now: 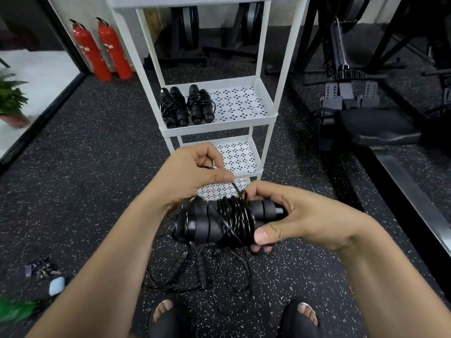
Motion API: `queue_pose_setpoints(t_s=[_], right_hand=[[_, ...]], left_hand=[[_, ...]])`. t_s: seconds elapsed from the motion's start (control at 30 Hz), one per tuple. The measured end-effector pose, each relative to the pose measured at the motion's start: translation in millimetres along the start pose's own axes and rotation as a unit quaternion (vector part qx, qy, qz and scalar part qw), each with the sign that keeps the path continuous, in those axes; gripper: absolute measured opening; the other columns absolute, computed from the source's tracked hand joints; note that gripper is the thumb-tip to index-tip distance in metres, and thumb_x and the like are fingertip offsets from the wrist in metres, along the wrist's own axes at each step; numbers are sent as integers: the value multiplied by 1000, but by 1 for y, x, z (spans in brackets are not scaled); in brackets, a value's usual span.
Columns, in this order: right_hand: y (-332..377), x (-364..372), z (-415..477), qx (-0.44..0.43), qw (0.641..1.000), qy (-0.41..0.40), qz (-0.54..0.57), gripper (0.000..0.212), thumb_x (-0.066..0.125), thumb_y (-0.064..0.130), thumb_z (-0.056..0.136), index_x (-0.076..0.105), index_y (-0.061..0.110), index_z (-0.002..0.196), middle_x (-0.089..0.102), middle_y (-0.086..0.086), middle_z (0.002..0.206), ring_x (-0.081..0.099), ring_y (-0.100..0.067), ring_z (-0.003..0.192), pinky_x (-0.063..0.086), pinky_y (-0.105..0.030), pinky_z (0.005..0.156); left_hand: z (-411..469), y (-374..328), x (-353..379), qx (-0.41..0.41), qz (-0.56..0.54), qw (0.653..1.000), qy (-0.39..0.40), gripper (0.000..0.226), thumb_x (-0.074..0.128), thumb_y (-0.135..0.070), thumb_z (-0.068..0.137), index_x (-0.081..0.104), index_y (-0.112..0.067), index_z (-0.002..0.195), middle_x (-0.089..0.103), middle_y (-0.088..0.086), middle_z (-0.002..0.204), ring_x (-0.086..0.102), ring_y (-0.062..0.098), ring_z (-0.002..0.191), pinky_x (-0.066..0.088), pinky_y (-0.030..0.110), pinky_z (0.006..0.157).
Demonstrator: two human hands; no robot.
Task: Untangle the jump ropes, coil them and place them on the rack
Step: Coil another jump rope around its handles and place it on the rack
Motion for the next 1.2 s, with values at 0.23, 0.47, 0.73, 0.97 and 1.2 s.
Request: queue_pose_setpoints(t_s=[0.23,0.47,0.73,0.97,1.2], right_hand=[[7,-11,-4,-67,990,-69,107,42,73,1,91,56,-4,128,70,-18,104,68,-32,85,57,-32,69],[-3,14,5,17,999,35,32,57,75,-12,91,50,-6,143,70,-33,118,70,-33,94,60,-33,78],[2,-17,8,-107,961,-198,162,42,84,12,82,68,5,120,76,-12,115,74,-29,101,60,-38,90],[0,-26,15,-173,907,-303,236,26,74,18,92,71,10,117,76,-1,102,67,-11,93,47,-25,87],[-2,-30,16,-159,880,-357,268,34,72,22,97,60,9,127,72,3,93,63,-2,74,46,-18,65]], left_hand=[[5,9,21,-12,-194,981,-31,14,79,-10,95,69,-11,105,48,13,72,56,13,53,46,26,53],[14,16,45,-43,-98,994,30,45,98,-47,66,70,-33,99,39,-3,62,26,14,49,23,23,45],[7,47,50,-134,-239,961,-37,19,47,0,108,63,-3,118,65,25,113,54,31,92,45,40,83],[0,20,68,-101,-248,962,-59,34,40,0,109,69,-17,104,57,-3,78,43,11,60,25,27,57],[-17,7,77,-68,-158,983,-58,35,48,-26,107,73,-19,83,65,0,97,57,16,89,39,38,76]])
Point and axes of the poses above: each hand's wrist, its own z-axis towards the middle knuckle, its own x-axis out of the palm, y = z × x, the point moved 4 cm from there along z, towards the middle knuckle
